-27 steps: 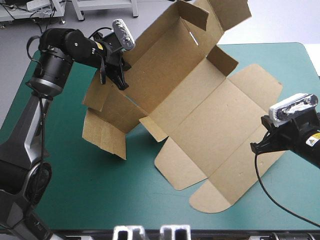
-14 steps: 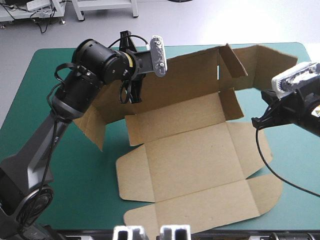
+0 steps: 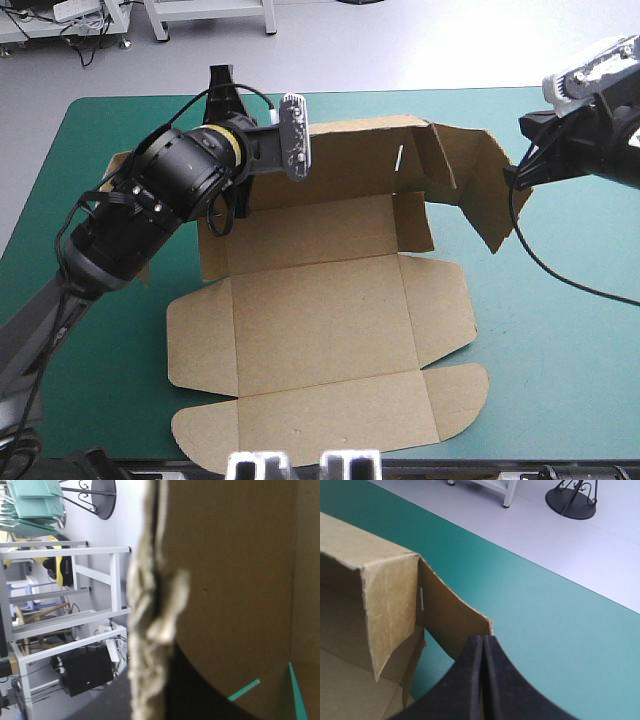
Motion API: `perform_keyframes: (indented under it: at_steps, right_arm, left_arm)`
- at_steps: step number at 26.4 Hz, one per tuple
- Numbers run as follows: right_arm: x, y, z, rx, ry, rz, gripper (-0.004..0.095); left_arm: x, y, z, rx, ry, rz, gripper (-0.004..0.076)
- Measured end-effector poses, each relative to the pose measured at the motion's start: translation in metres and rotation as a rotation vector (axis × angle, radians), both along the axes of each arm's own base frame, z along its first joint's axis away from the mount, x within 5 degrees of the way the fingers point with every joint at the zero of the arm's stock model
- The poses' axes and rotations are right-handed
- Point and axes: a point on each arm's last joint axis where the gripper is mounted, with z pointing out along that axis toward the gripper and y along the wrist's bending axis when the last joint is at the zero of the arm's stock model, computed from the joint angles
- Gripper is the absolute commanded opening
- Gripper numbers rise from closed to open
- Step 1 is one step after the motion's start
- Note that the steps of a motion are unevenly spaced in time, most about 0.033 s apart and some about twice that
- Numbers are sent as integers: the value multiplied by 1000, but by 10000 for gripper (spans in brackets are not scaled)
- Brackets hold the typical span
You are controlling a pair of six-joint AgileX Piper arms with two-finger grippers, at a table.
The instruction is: Fold the box
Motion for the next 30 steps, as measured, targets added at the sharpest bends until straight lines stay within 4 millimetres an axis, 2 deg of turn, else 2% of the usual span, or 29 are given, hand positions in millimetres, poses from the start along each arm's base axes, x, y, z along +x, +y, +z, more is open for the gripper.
perform_keyframes:
  at_steps: [9,18,23,25,30]
  right_arm:
    - [32,5,4,21,69,46,-18]
    - [80,8,-16,57,212,40,-18]
    - [114,9,-33,105,286,16,-18]
    - [136,13,-52,152,353,31,-18]
    - [167,24,-86,186,459,56,-18]
  left_arm:
    - [-15,15,-61,14,-207,-105,-8]
    - [-19,19,-116,-24,-401,-141,-8]
    - [-21,17,-125,-80,-392,-154,-8]
    - [-20,21,-125,-90,-401,-112,-8]
    - [-19,24,-125,-90,-408,-76,-8]
